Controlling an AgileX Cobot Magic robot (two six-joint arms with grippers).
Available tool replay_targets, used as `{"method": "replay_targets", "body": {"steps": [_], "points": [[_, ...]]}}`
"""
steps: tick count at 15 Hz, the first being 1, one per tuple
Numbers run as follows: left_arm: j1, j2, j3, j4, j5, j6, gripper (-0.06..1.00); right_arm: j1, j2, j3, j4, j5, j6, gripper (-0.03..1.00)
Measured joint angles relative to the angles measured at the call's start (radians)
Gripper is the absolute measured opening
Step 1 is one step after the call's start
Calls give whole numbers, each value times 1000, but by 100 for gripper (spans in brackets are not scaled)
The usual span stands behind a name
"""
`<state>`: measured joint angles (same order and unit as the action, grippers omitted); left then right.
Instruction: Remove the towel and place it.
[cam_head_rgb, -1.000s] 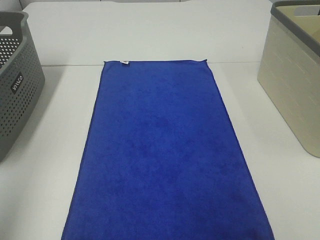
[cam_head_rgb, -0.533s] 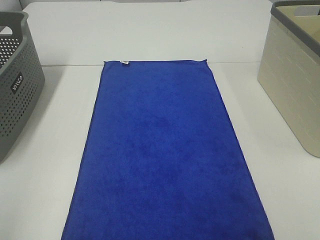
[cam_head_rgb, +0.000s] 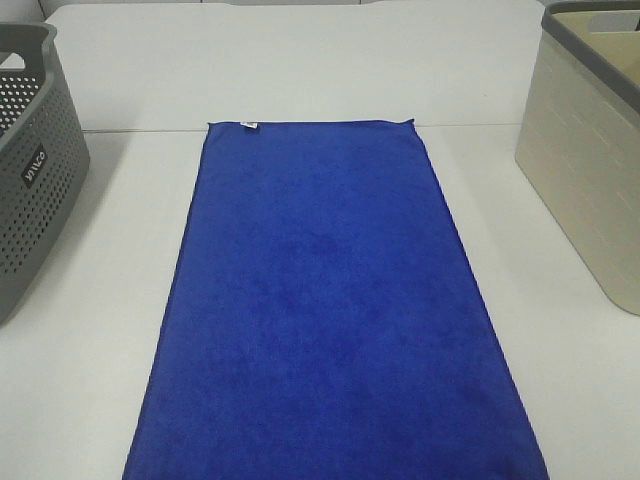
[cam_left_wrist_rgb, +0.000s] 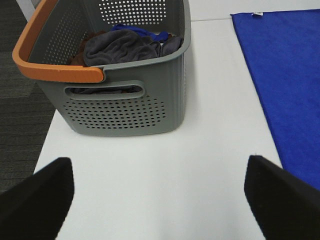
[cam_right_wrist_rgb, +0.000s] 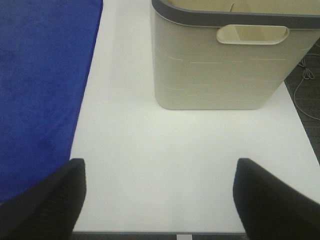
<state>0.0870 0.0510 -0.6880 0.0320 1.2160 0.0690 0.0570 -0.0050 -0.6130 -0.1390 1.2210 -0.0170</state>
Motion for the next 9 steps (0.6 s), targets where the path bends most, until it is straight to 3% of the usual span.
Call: {"method": "replay_targets", "body": {"steps": [4, 9], "points": [[-11, -55, 104, 11, 5, -32, 85, 0, 0, 48, -6, 0, -1, 80], [-11, -56, 129, -126, -33, -25, 85, 0, 0, 118, 15, -3, -27, 80]]}}
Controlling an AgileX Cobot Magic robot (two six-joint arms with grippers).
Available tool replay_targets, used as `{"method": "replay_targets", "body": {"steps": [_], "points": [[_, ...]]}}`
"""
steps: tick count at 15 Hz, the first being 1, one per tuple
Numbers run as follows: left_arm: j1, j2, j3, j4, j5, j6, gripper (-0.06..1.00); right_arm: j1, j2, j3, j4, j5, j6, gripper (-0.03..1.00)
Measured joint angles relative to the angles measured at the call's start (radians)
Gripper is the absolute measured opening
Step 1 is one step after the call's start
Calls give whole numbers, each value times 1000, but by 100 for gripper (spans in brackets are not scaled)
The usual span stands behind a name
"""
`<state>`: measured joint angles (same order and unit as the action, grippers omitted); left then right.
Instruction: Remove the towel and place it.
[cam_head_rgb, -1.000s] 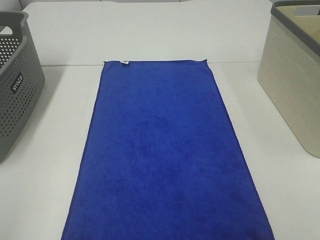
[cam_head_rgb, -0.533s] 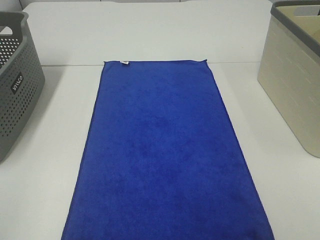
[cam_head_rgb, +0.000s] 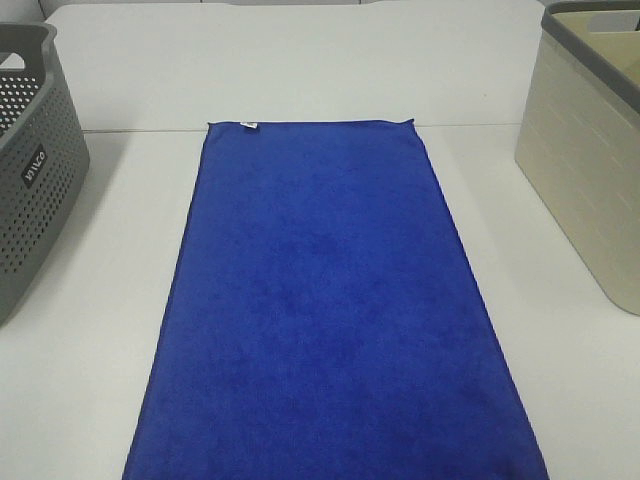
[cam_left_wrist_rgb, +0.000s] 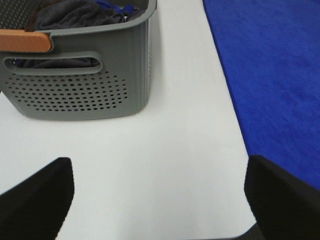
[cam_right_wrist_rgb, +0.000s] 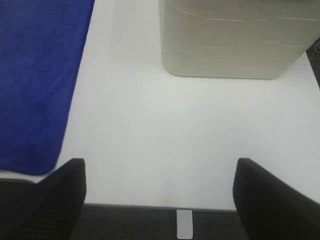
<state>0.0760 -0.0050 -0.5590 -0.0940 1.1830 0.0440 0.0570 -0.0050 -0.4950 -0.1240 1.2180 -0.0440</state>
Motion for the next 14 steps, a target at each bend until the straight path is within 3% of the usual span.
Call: {"method": "replay_targets", "body": {"steps": [4, 9, 14], "points": [[-1, 0, 39, -29, -84, 5, 85, 0, 1, 38, 109, -99, -17, 80], [-89, 0, 42, -50, -100, 2, 85, 0, 1, 43, 124, -107, -24, 80], [-102, 0, 42, -50, -100, 1, 85, 0, 1, 43, 124, -107, -24, 80]]}}
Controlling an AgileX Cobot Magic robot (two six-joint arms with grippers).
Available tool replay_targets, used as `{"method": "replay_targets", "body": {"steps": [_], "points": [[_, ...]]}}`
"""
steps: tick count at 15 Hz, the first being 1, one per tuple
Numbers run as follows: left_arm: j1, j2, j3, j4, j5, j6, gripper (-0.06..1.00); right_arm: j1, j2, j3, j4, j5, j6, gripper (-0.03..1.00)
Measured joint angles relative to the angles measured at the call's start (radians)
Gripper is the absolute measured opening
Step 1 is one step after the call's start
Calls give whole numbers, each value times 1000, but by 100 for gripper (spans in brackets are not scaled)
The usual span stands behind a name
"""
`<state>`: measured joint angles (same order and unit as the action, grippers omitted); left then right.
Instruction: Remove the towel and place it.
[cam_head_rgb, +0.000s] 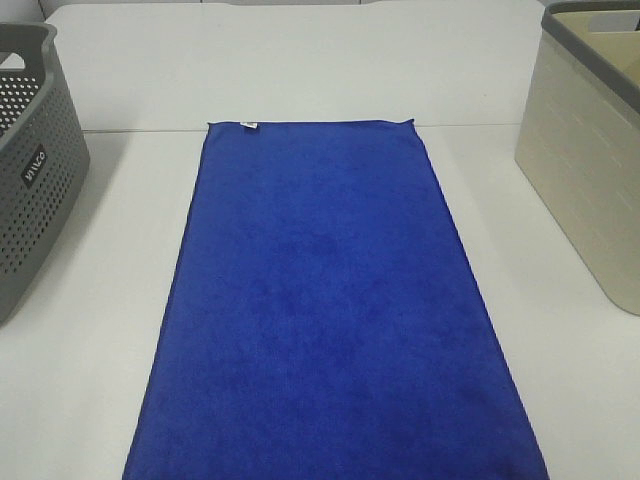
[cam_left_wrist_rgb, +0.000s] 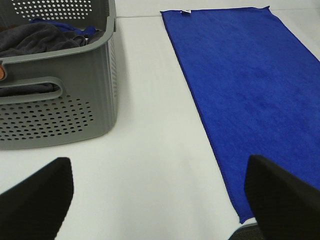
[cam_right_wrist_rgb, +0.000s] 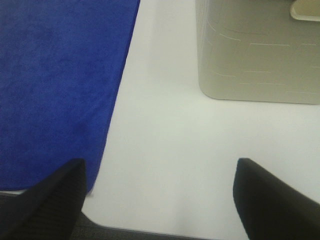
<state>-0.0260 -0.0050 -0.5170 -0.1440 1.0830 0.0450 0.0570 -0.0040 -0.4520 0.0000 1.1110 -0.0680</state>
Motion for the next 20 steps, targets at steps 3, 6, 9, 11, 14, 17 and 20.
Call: {"method": "replay_targets", "body": {"steps": [3, 6, 9, 11, 14, 17, 20], "points": [[0, 0, 0, 0, 0, 0, 85, 0, 0, 0, 15, 0, 10, 80], [0, 0, 0, 0, 0, 0, 85, 0, 0, 0, 35, 0, 18, 80], [0, 0, 0, 0, 0, 0, 85, 0, 0, 0, 50, 0, 20, 80], [0, 0, 0, 0, 0, 0, 85, 0, 0, 0, 51, 0, 23, 80], [0, 0, 0, 0, 0, 0, 85, 0, 0, 0, 51, 0, 23, 80], [0, 0, 0, 0, 0, 0, 85, 0, 0, 0, 51, 0, 23, 80], [0, 0, 0, 0, 0, 0, 85, 0, 0, 0, 51, 0, 23, 80]]}}
